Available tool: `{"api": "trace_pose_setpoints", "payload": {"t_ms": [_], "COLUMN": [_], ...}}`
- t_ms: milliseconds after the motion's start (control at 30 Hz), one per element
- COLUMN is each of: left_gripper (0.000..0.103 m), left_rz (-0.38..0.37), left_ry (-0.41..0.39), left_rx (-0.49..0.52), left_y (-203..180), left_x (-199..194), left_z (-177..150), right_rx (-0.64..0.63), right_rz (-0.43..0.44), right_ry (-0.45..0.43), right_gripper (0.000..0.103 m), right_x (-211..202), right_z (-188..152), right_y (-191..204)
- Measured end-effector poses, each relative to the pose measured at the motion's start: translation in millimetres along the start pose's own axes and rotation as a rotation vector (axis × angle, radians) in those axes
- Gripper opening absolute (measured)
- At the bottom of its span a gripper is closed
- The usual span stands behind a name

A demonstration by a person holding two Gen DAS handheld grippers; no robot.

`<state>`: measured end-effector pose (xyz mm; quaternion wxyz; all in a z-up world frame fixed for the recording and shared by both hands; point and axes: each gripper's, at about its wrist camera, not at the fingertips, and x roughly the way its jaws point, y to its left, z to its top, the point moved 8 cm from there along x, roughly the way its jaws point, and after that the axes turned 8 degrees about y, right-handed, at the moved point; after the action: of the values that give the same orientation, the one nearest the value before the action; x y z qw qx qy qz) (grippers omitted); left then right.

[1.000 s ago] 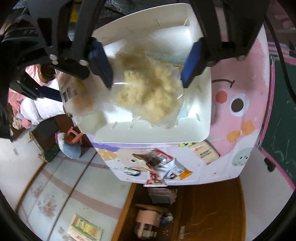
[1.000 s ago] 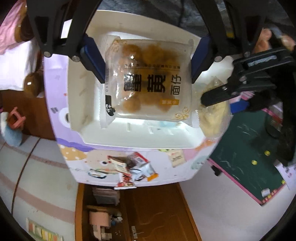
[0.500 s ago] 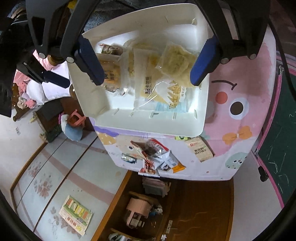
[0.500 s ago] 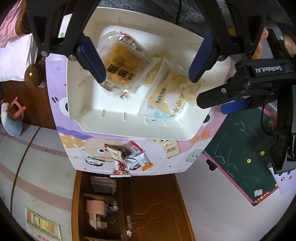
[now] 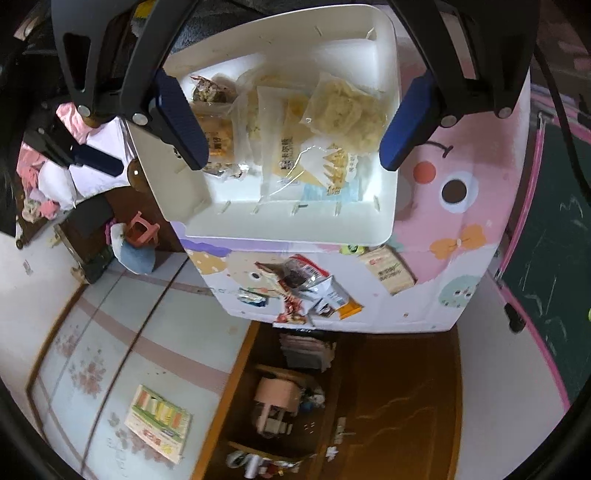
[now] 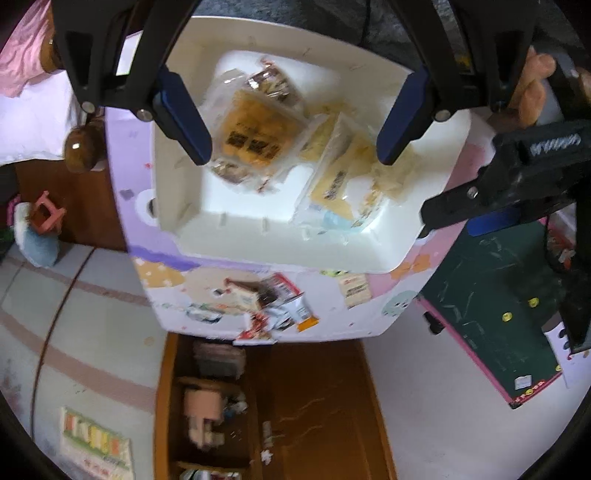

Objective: Organize snacks
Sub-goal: 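Lift both tools from the tray and move them over the snack pile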

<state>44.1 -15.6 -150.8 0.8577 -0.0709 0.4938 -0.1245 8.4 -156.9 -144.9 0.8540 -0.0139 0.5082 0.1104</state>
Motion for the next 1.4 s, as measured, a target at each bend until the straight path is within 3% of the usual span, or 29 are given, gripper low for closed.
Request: {"api": "trace_pose_setpoints", "payload": {"t_ms": [200,467,700,900,1133,1267,1400], "left_gripper": [0.093,0.093,0.093,0.093,0.093,0.093,0.093], "left_rz": [0.000,0.047,0.090,0.129,0.168,0.263,0.319], "left_ry": [-0.008,-0.053,-0.054,-0.083,-0.153,-0.232,-0.244], "left_rx": [0.065,0.100,0.140,0.172,0.125,0.106,0.094], "left_y": [-12.5,-13.6,-16.9,-18.7,1.9,17.1,31.7], "left_x": [-4.7,-18.5,-30.1,-61.5,-103.9,-119.7,-112.0], "left_z": [1.3,14.0,36.7,86.6,172.6,225.7,265.7], "right_rx": [0.029,0.047,0.063,0.067,0.018,0.008,-0.016], "right_rz": [0.061,0.113,0.015,0.001,-0.208,-0.256,-0.295], "right_ry": [0.011,-0.047,-0.105,-0.165,-0.305,-0.307,-0.285], "right_gripper": [0.091,0.090,0.090,0.090,0.090,0.090,0.090], "right_x": [1.0,-11.9,-29.1,-69.1,-131.4,-141.8,-131.6], "right_z": [0.0,7.4,26.3,72.6,162.3,209.0,255.2], "right_y": [-5.4,-4.2,-21.5,-48.0,-88.6,-102.2,-110.5]}}
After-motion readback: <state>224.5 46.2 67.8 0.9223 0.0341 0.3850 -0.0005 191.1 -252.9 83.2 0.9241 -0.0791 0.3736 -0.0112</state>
